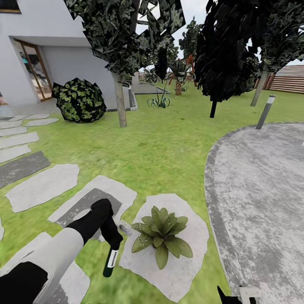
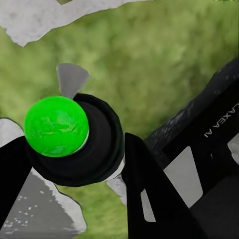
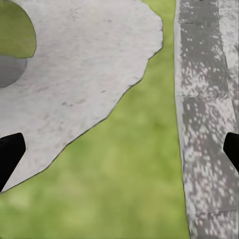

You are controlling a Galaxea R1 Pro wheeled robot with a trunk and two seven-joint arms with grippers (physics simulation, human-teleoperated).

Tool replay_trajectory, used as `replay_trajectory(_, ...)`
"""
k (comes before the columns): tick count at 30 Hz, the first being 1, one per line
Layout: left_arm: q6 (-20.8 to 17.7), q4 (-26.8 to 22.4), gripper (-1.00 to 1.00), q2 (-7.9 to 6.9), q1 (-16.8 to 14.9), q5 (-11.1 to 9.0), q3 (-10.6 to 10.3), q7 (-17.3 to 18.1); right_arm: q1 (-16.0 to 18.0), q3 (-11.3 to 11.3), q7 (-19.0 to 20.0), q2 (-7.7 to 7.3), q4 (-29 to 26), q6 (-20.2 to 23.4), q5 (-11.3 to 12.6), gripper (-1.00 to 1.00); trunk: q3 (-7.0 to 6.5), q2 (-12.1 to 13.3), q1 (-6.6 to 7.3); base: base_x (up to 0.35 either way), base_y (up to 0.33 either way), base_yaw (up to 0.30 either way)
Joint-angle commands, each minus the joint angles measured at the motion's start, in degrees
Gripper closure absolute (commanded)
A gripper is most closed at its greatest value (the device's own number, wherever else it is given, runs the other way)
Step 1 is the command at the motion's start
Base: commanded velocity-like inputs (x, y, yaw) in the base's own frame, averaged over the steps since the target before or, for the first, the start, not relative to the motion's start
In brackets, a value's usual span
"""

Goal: Pick up the pesticide atomizer in the garden and spray insectifuge to fully cover both potted plants in the garden.

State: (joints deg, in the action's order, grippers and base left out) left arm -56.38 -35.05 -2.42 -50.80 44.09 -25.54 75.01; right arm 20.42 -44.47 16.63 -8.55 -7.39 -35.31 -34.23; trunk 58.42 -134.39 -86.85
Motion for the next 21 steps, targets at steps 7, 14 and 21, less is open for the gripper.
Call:
replay_trajectory(7,-0.5,-0.1,1.00,-0.04,0.2,0.5,0.0,0.3,0.0,-0.5,0.5,-0.07,0.0,-0.1,0.0,-1.00,0.05,0.0,0.01,0.062,-0.222,0.014)
replay_trajectory(14,-0.5,-0.1,1.00,-0.04,0.3,0.5,0.1,0.1,0.0,-0.5,0.5,-0.07,0.0,-0.1,0.0,-1.00,0.05,0.0,0.01,-0.043,-0.268,0.137)
replay_trajectory(21,-0.6,-0.1,1.00,-0.12,0.3,0.5,0.3,0.1,0.0,-0.5,0.5,-0.07,0.0,-0.1,0.0,-1.00,0.05,0.0,0.01,-0.207,-0.197,0.247)
